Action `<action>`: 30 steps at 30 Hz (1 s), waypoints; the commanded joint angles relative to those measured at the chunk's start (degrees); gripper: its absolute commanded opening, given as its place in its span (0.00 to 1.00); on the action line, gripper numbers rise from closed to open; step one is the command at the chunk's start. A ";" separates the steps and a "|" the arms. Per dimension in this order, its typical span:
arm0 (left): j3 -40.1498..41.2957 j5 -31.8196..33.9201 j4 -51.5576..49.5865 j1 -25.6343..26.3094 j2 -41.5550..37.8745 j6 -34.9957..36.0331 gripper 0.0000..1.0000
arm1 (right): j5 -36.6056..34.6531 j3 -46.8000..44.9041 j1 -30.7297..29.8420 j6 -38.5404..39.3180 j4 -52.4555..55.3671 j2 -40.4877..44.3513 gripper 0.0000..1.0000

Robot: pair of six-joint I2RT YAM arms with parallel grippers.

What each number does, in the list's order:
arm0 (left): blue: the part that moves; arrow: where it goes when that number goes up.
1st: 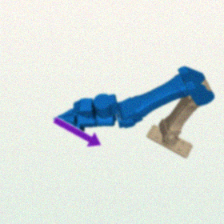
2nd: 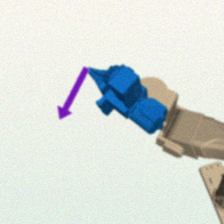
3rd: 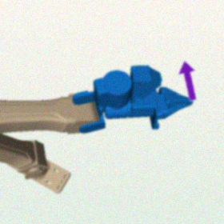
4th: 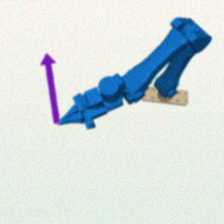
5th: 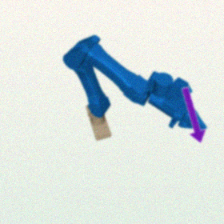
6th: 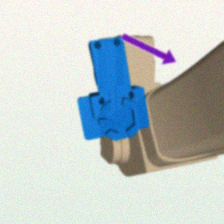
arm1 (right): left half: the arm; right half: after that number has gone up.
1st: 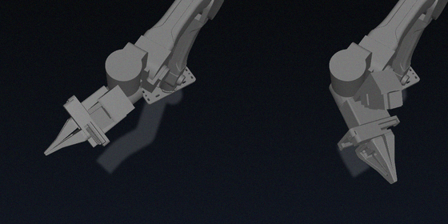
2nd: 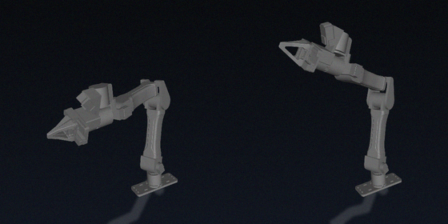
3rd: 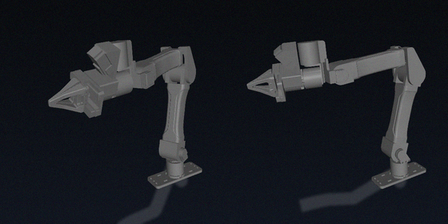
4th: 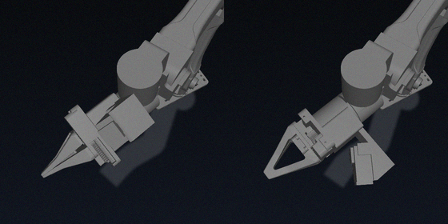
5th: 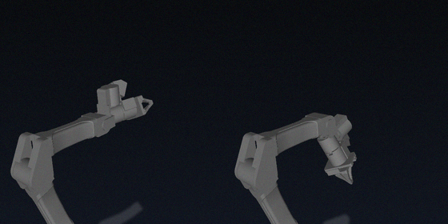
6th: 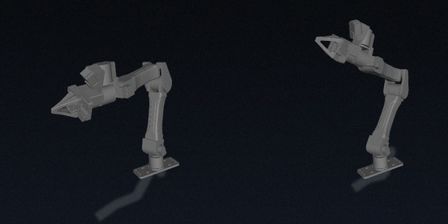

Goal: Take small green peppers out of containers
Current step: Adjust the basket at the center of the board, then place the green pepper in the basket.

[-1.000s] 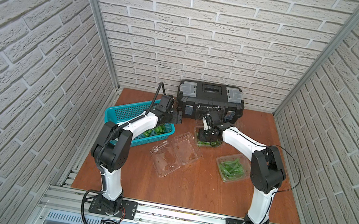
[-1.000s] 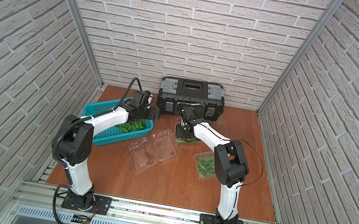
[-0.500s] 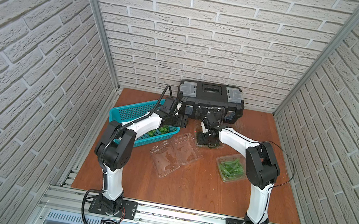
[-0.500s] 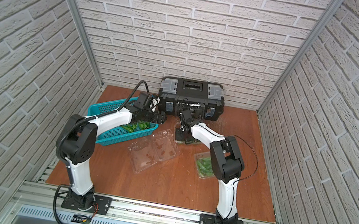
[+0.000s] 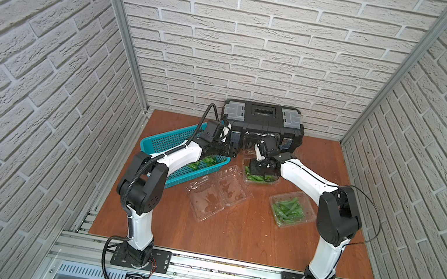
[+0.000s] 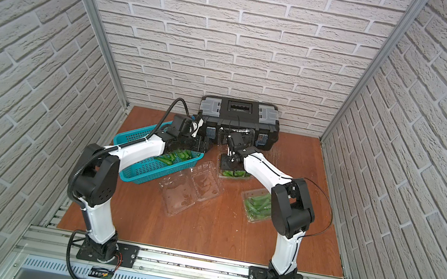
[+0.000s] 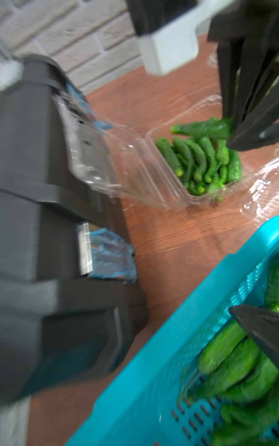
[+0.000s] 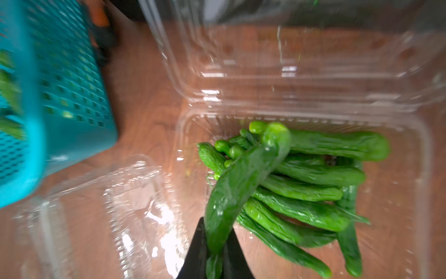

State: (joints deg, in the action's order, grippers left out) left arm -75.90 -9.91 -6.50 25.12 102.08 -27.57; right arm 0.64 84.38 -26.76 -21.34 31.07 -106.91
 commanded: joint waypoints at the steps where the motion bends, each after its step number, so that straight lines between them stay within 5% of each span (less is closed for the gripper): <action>1: 3.49 12.97 6.22 -1.27 -6.44 -4.03 0.98 | 4.11 3.05 -0.80 1.89 -0.98 1.68 0.11; 6: 8.65 34.48 3.12 -2.40 -13.94 -7.42 0.98 | 13.45 10.34 -3.80 3.85 -4.45 -2.76 0.11; 9: 10.43 40.40 0.32 -3.23 -16.76 -7.85 0.98 | 18.08 15.39 -5.91 4.08 -6.37 -6.02 0.13; 17: 12.79 38.99 -2.82 -2.71 -16.80 -10.86 0.98 | 19.69 20.99 -7.27 -2.08 -12.01 -11.84 0.37; 30: 6.90 28.11 -1.48 0.57 -7.97 -10.47 0.98 | 3.63 -5.76 2.69 -0.80 -6.62 5.58 0.36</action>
State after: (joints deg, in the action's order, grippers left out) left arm -66.43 21.52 -9.28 25.47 92.95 -37.76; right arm 8.82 81.82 -25.30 -22.65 22.02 -102.94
